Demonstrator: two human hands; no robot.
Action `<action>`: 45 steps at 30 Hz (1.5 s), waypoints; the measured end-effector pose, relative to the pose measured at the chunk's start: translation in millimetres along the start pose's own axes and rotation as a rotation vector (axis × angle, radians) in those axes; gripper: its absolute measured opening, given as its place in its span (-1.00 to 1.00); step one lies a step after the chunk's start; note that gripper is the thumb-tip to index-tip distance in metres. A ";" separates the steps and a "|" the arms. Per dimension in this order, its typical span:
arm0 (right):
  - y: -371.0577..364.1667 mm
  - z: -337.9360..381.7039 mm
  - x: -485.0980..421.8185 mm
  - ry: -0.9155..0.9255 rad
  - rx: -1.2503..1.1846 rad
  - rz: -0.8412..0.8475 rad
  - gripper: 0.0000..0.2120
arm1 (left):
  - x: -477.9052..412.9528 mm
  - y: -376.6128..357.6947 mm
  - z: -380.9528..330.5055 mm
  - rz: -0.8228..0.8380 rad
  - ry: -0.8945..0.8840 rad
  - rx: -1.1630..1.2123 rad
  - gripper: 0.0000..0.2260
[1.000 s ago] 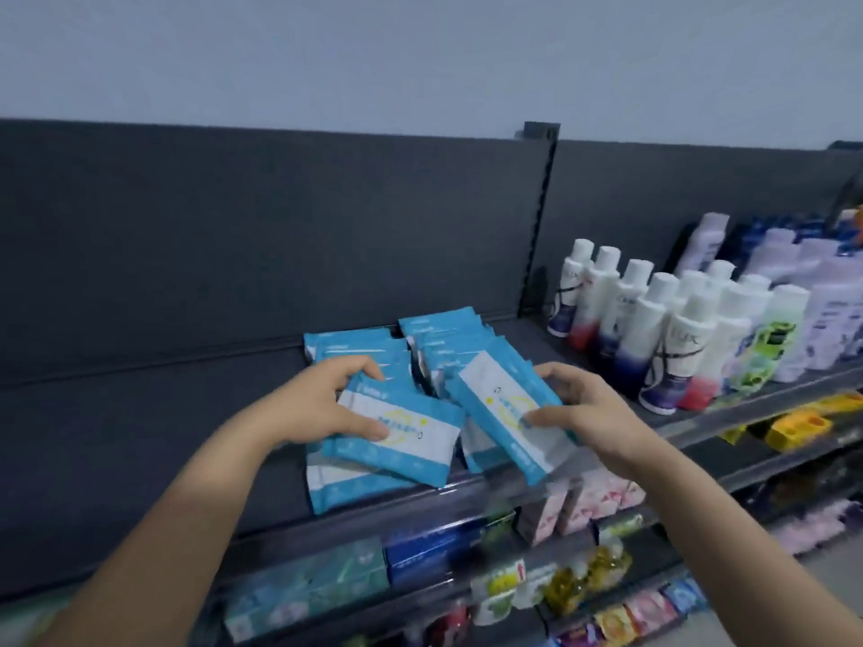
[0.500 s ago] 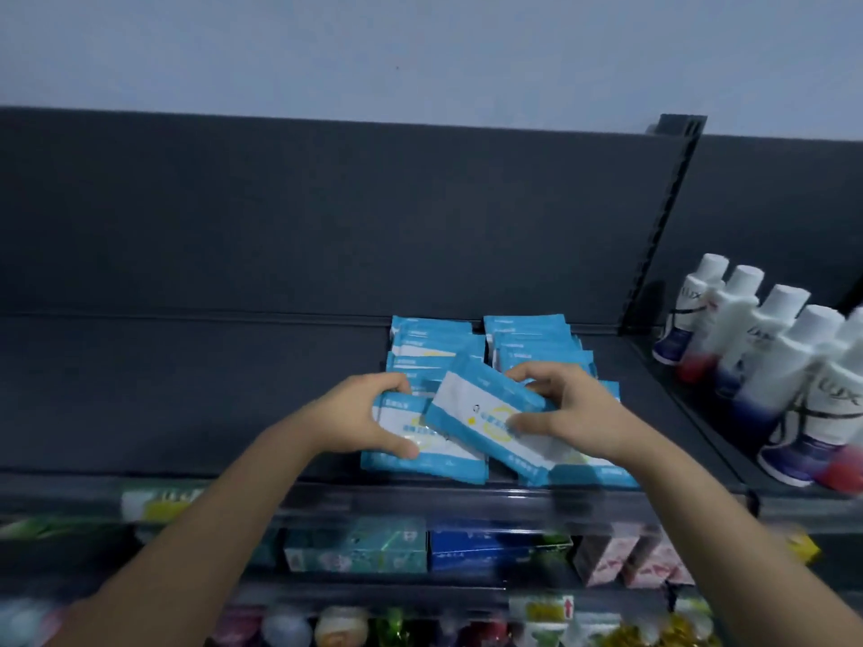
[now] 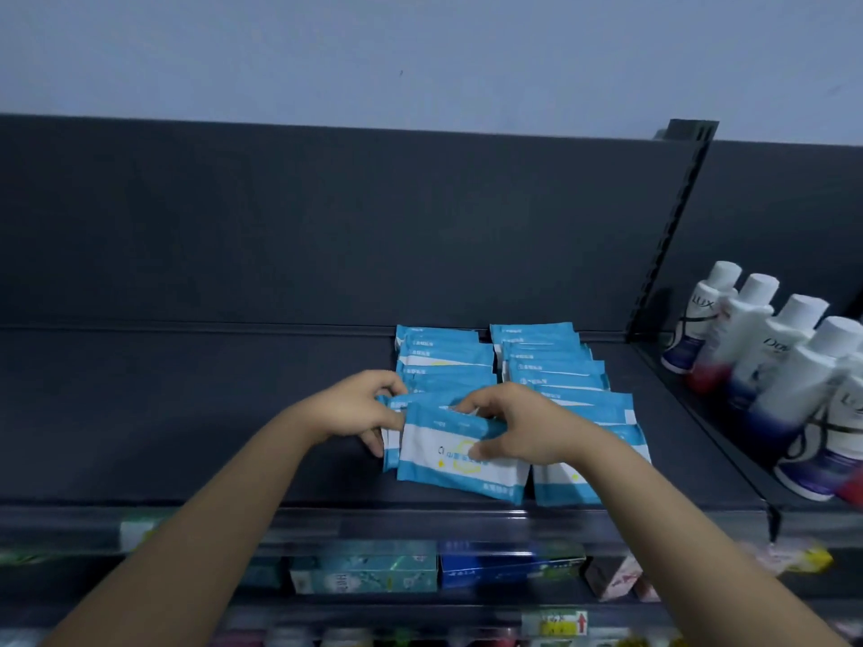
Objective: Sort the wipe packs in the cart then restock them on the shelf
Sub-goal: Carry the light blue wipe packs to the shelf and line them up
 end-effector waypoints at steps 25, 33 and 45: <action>-18.1 0.1 0.8 0.088 0.236 -0.242 -0.38 | 4.2 -1.3 -10.1 -0.150 -0.267 -0.436 -0.39; 14.6 -26.3 -79.5 -0.228 -0.139 -0.438 -0.56 | -72.9 24.7 -19.5 -0.229 0.214 0.352 -0.36; 5.1 -52.1 -162.0 -0.593 -0.253 -0.351 -0.44 | -137.1 35.9 -17.9 -0.049 0.040 0.482 -0.62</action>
Point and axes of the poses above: each hand's wrist, its own x-axis away from the middle knuckle, its own y-axis out of the back of the hand, z = x × y, the point moved 1 cm from there along -x, towards the middle knuckle, and after that the axes turned 9 degrees about y, right-handed, at the moved point
